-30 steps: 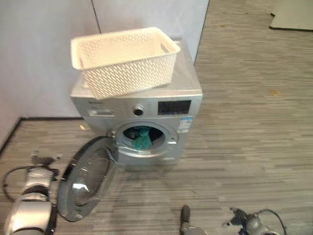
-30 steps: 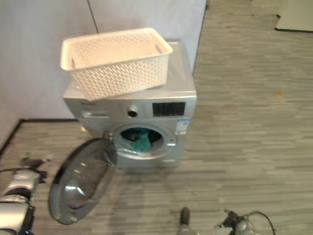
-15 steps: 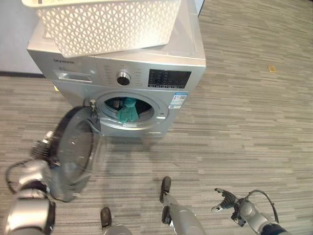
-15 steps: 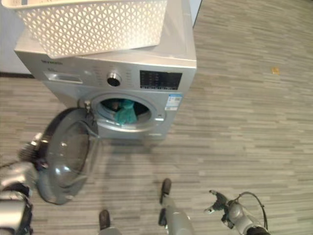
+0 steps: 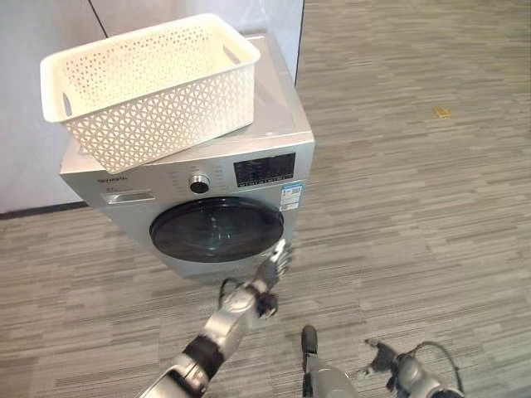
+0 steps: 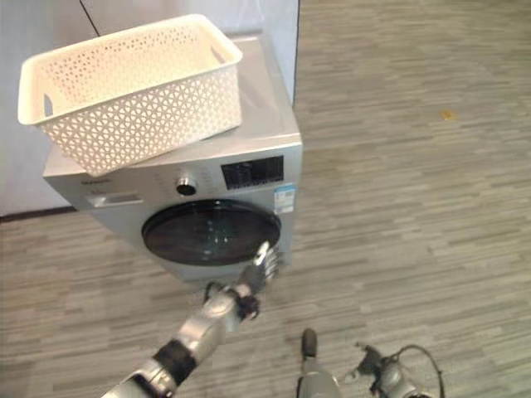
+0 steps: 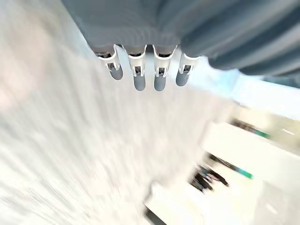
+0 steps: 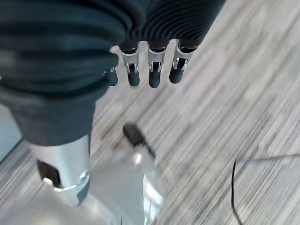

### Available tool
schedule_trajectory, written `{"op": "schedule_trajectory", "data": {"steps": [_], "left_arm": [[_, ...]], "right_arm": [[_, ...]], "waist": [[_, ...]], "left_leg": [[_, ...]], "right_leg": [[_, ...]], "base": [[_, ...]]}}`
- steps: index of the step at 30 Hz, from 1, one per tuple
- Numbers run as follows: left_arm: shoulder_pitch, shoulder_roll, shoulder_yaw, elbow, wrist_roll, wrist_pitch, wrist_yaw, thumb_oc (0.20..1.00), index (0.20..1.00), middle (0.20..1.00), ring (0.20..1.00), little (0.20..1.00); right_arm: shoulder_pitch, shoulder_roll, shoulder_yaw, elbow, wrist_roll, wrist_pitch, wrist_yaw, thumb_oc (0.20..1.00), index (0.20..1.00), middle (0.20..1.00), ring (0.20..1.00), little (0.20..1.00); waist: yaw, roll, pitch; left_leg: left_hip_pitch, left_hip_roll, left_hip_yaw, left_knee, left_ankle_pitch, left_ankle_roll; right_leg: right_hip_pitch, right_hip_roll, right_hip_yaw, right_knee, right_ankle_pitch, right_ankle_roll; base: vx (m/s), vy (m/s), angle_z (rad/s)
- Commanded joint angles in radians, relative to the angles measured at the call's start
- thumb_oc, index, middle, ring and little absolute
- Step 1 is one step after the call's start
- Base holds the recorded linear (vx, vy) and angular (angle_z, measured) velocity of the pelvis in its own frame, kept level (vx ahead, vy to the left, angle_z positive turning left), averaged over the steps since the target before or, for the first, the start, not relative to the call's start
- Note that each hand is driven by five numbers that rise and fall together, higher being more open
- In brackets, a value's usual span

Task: Grab the laundry basket,head to the washer,open it,put in the laundry and shut it.

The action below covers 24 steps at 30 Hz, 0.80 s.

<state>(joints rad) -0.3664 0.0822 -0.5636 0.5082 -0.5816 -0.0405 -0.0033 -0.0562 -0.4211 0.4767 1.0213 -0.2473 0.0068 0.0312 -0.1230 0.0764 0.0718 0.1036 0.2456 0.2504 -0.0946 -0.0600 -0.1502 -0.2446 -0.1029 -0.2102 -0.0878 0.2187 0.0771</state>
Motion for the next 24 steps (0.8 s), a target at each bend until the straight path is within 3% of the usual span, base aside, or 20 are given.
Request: {"op": "schedule_trajectory", "data": {"steps": [1, 6, 11, 13, 17, 20, 24], "left_arm": [[0.088, 0.127, 0.033, -0.071, 0.076, -0.075, -0.009, 1.0, 1.0, 1.0, 1.0, 1.0], [0.306, 0.24, 0.145, -0.117, 0.084, -0.114, -0.082, 1.0, 1.0, 1.0, 1.0, 1.0], [0.44, 0.307, 0.249, -0.012, 0.211, -0.212, -0.072, 1.0, 1.0, 1.0, 1.0, 1.0], [0.482, 0.318, 0.269, 0.067, 0.262, -0.219, -0.066, 1.0, 1.0, 1.0, 1.0, 1.0], [0.51, 0.296, 0.303, 0.247, 0.332, -0.213, -0.019, 1.0, 1.0, 1.0, 1.0, 1.0], [0.472, 0.216, 0.364, 0.557, 0.369, -0.171, 0.02, 1.0, 1.0, 1.0, 1.0, 1.0], [0.454, 0.192, 0.416, 0.683, 0.384, -0.155, 0.043, 1.0, 1.0, 1.0, 1.0, 1.0]], "right_arm": [[0.021, 0.015, -0.005, 0.026, 0.021, -0.025, -0.026, 1.0, 1.0, 1.0, 1.0, 1.0], [0.051, 0.034, -0.042, 0.012, 0.048, -0.052, -0.018, 1.0, 1.0, 1.0, 1.0, 1.0], [0.087, 0.049, -0.076, -0.019, 0.09, -0.086, -0.02, 1.0, 1.0, 1.0, 1.0, 1.0], [0.109, 0.04, -0.086, -0.047, 0.091, -0.099, -0.022, 1.0, 1.0, 1.0, 1.0, 1.0], [0.109, 0.048, -0.119, -0.002, 0.115, -0.098, -0.035, 1.0, 1.0, 1.0, 1.0, 1.0], [0.096, 0.081, -0.127, 0.07, 0.122, -0.085, -0.04, 1.0, 1.0, 1.0, 1.0, 1.0], [0.098, 0.103, -0.124, 0.097, 0.121, -0.078, -0.034, 1.0, 1.0, 1.0, 1.0, 1.0]], "waist": [[0.02, -0.074, -0.021], [0.062, -0.07, -0.031], [0.103, -0.077, -0.036], [0.112, -0.079, -0.037], [0.127, -0.084, -0.034], [0.133, -0.096, -0.036], [0.136, -0.105, -0.038]], "left_leg": [[-0.024, -0.005, -0.074, 0.007, 0.018, 0.015], [-0.013, 0.001, -0.086, 0.007, 0.02, 0.011], [0.006, 0.0, -0.102, 0.007, 0.018, 0.012], [0.014, -0.002, -0.101, 0.008, 0.017, 0.012], [0.017, -0.007, -0.113, 0.023, 0.011, 0.017], [0.016, -0.018, -0.121, 0.032, -0.003, 0.022], [0.025, -0.02, -0.119, 0.035, -0.011, 0.022]], "right_leg": [[0.007, -0.095, 0.0, 0.025, -0.119, 0.085], [0.038, -0.096, -0.012, 0.021, -0.127, 0.083], [0.063, -0.095, -0.022, 0.025, -0.135, 0.082], [0.072, -0.096, -0.024, 0.027, -0.138, 0.085], [0.089, -0.103, -0.032, 0.036, -0.144, 0.084], [0.096, -0.12, -0.044, 0.043, -0.143, 0.084], [0.107, -0.125, -0.05, 0.047, -0.145, 0.082]], "base": [[0.04, -0.041, 0.16], [0.04, -0.028, 0.16], [0.03, -0.013, 0.11], [0.01, -0.003, 0.04], [0.0, 0.001, 0.01], [-0.02, 0.002, 0.11], [0.01, -0.015, 0.11]]}}
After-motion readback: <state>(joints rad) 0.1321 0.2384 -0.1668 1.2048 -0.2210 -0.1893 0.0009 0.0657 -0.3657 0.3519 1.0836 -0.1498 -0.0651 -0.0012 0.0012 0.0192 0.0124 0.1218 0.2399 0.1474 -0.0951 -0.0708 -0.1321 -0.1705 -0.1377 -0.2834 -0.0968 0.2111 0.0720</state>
